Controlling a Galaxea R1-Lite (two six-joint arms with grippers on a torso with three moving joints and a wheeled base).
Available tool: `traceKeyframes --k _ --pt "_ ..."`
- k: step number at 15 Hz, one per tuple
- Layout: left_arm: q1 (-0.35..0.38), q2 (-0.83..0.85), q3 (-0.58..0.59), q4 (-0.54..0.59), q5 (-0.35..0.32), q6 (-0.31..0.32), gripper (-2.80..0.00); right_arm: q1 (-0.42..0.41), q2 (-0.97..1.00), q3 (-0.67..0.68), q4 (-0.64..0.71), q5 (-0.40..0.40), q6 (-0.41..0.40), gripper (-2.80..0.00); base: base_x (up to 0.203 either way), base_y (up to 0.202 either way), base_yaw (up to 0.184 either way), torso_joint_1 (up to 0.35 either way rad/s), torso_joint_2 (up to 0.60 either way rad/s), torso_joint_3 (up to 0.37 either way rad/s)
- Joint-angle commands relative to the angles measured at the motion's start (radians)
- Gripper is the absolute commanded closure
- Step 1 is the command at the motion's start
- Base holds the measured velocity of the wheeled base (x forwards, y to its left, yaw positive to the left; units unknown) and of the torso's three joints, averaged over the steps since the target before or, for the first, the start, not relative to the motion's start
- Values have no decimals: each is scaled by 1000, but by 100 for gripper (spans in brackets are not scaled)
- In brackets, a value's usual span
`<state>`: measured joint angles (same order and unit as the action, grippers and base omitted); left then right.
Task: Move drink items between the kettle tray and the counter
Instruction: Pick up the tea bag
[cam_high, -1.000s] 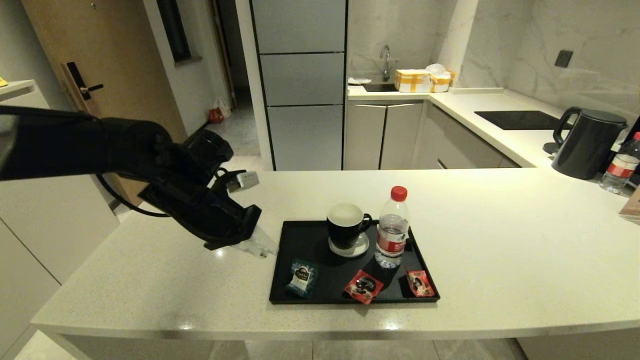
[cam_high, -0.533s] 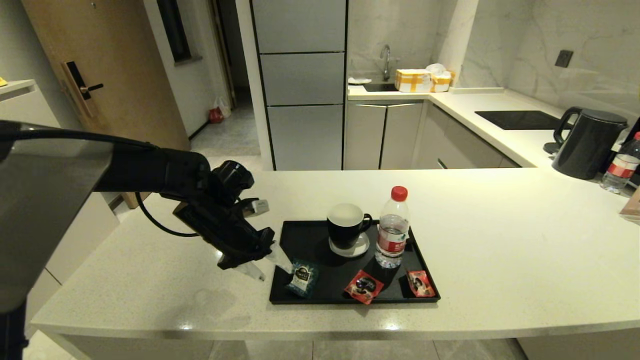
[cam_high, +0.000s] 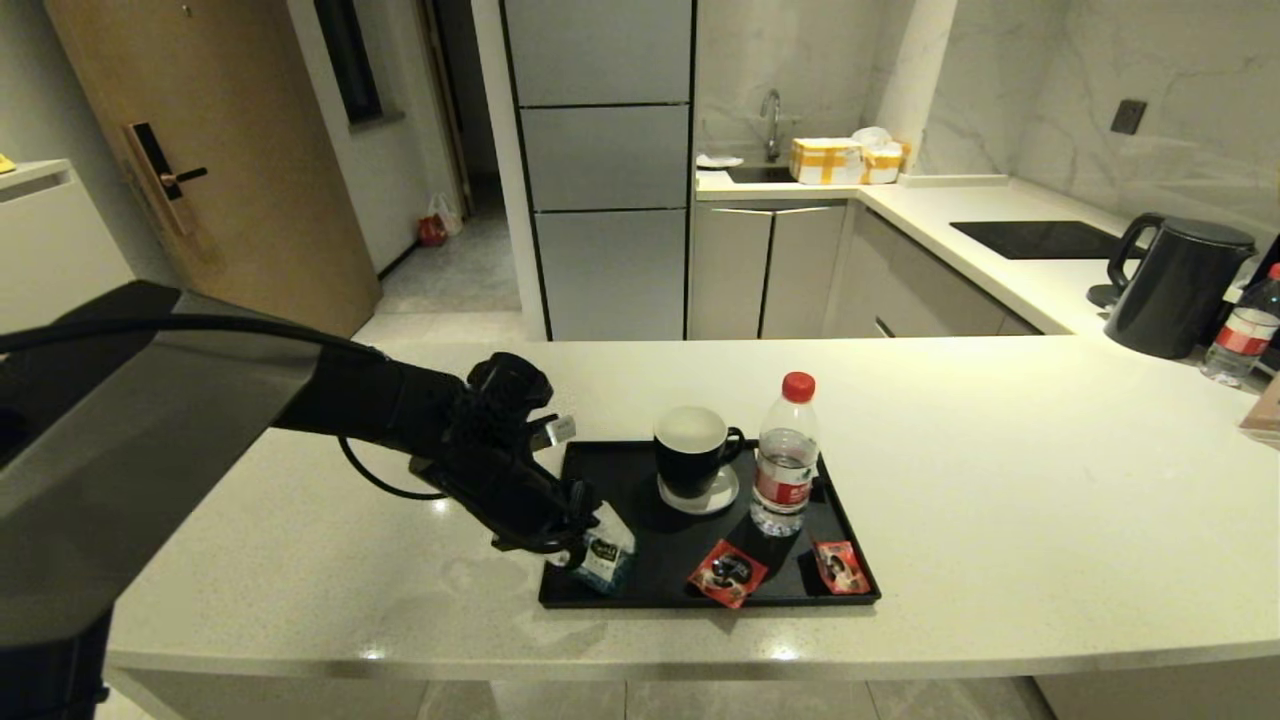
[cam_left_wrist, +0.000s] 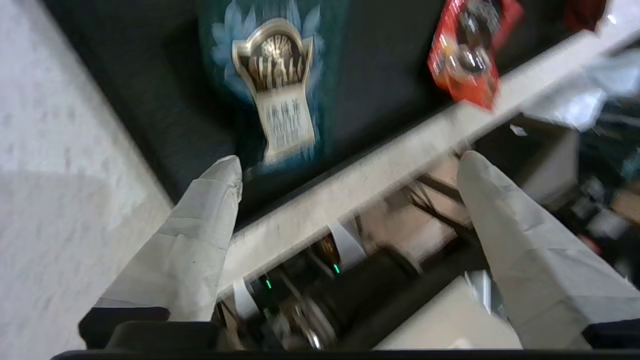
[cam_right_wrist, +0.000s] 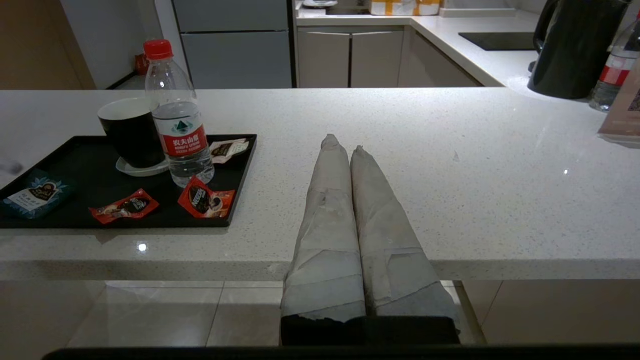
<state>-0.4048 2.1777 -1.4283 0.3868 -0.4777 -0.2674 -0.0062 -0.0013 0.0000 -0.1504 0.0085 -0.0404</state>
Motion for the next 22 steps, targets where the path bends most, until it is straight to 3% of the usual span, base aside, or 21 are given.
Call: traceKeyframes --k 1,3,12,13,14,18,22 --pt "-9 11 34 -76 35 -15 -280 0 1 40 -1 1 -1 0 0 0 0 0 0 0" --pt "-38 39 65 -153 144 -32 -280 0 1 40 -1 1 -1 0 0 0 0 0 0 0" --pt "-40 50 45 -154 154 -50 -280 0 1 40 -1 1 -1 0 0 0 0 0 0 0" --pt "-40 50 45 -154 154 -50 -34 0 1 40 -1 1 -1 0 0 0 0 0 0 0" --pt "-49 53 45 -154 156 -50 0 0 1 40 -1 1 -1 0 0 0 0 0 0 0" --pt "-64 62 35 -154 204 -59 0 0 1 40 -1 1 -1 0 0 0 0 0 0 0" --pt "-65 65 34 -154 208 -59 0 0 1 40 -1 1 -1 0 0 0 0 0 0 0"
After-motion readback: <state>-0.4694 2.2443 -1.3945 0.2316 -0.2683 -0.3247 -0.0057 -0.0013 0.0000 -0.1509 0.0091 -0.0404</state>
